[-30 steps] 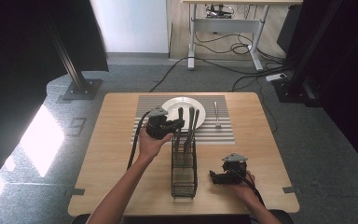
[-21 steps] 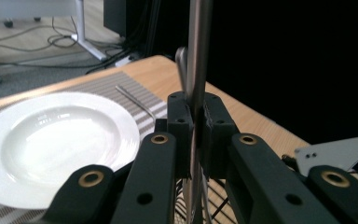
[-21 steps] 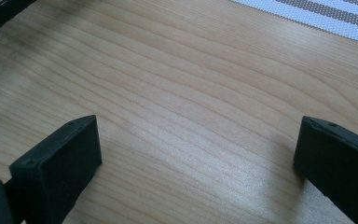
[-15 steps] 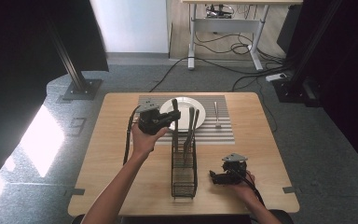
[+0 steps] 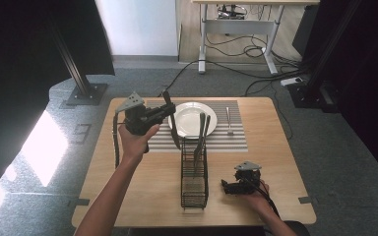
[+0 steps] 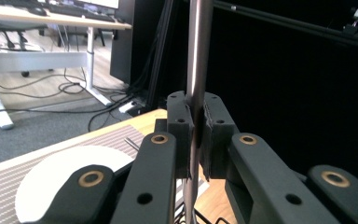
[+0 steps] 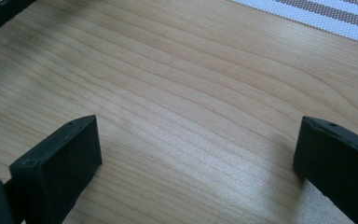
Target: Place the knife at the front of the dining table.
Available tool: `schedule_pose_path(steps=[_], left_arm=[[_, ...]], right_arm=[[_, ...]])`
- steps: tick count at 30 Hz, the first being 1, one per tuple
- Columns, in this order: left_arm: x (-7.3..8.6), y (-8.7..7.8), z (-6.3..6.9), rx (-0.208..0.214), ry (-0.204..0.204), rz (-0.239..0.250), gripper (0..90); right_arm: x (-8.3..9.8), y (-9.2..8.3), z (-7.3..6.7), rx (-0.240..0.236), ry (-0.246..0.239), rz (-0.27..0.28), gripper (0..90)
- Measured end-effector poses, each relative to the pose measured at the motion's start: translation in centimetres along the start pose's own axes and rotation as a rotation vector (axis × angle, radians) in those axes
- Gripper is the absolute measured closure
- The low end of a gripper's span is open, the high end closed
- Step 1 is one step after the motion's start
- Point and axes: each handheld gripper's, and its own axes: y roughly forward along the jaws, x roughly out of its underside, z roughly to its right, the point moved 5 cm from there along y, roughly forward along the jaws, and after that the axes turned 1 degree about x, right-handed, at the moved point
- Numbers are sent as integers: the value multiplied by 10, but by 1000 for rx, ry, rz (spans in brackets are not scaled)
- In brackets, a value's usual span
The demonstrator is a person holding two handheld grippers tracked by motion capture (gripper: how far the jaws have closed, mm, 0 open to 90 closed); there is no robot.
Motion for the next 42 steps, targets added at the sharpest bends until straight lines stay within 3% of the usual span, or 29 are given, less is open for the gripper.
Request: schedule_pose_path(steps=[7,13,25,42], left_arm=[[-11,-19,-4,-17,10,25,837],[-8,-29,-14,-51,1,24,837],[13,-31,-35,-110,-25,-17,837],[48,-28,-58,-158,-65,-87,838]], right_arm=[[0,0,0,1,-3,2,9],[0,0,0,1,-3,2,9],[0,0,0,0,-2,0,8],[0,0,0,0,-2,1,9]])
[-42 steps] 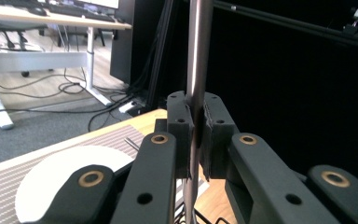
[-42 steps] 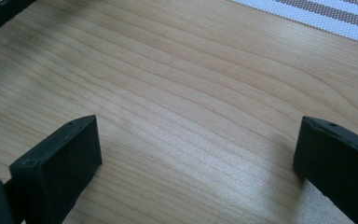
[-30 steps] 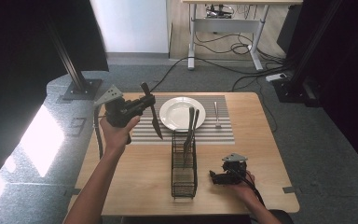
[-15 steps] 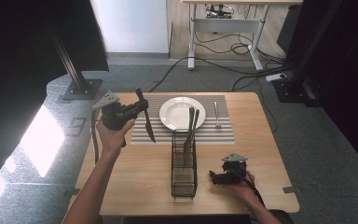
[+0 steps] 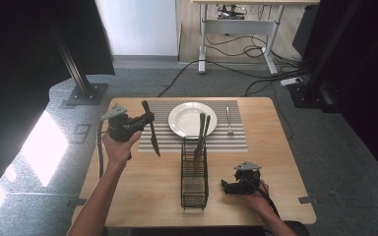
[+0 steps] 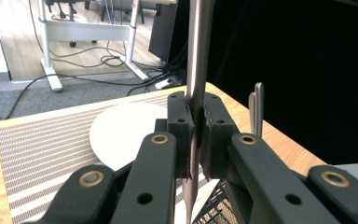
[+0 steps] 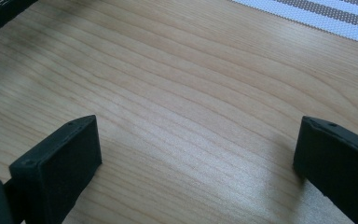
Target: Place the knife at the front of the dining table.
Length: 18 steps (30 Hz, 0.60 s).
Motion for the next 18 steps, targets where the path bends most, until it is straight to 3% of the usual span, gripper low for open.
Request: schedule_pose_path(steps=[18], left_arm=[[21,8,-19,-50,-19,-57,838]], right_arm=[[0,0,0,0,0,0,9]])
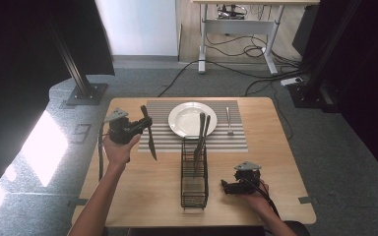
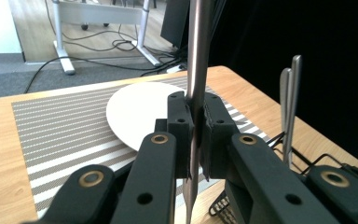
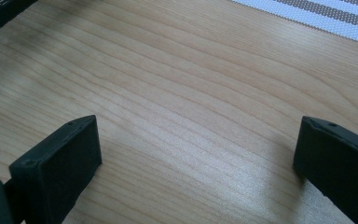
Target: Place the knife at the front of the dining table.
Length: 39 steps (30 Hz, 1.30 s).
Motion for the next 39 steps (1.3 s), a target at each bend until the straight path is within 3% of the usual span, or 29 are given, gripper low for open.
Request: schedule_pose_path(steps=[10,24,39], left_arm=[[10,7,-11,-53,9,-36,838],[25,21,-25,-90,-4,-86,838],[28,33,-33,-111,-12,-116,838]], right_arm=[[0,0,0,1,-1,2,9],[0,0,0,0,0,0,9],[0,0,0,-2,-7,1,9]])
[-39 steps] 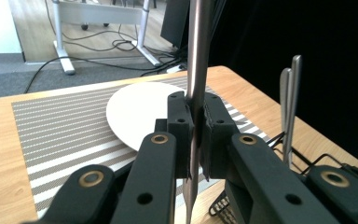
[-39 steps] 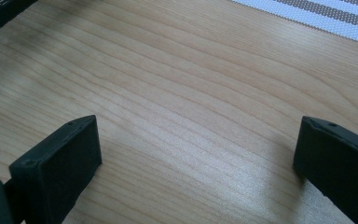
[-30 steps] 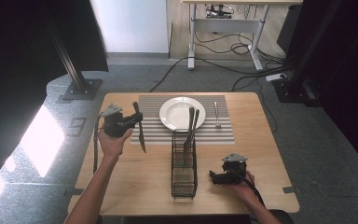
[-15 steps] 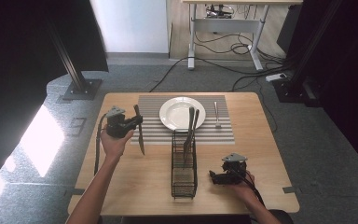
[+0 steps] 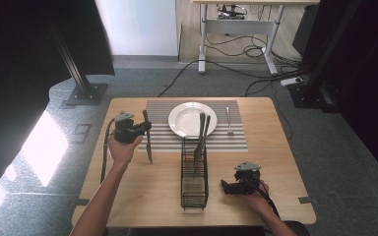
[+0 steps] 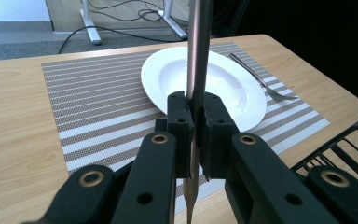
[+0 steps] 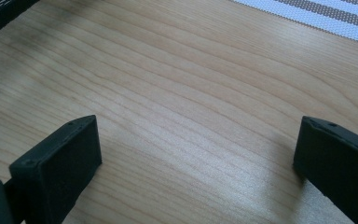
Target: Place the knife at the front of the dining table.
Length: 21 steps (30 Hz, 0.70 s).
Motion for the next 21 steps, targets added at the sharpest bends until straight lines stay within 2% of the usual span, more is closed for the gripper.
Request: schedule_pose_path(steps=[21], left_arm=[[-9,26,-2,-18,6,-39,838]], right_arm=[[0,0,-1,-4,2,0,9]])
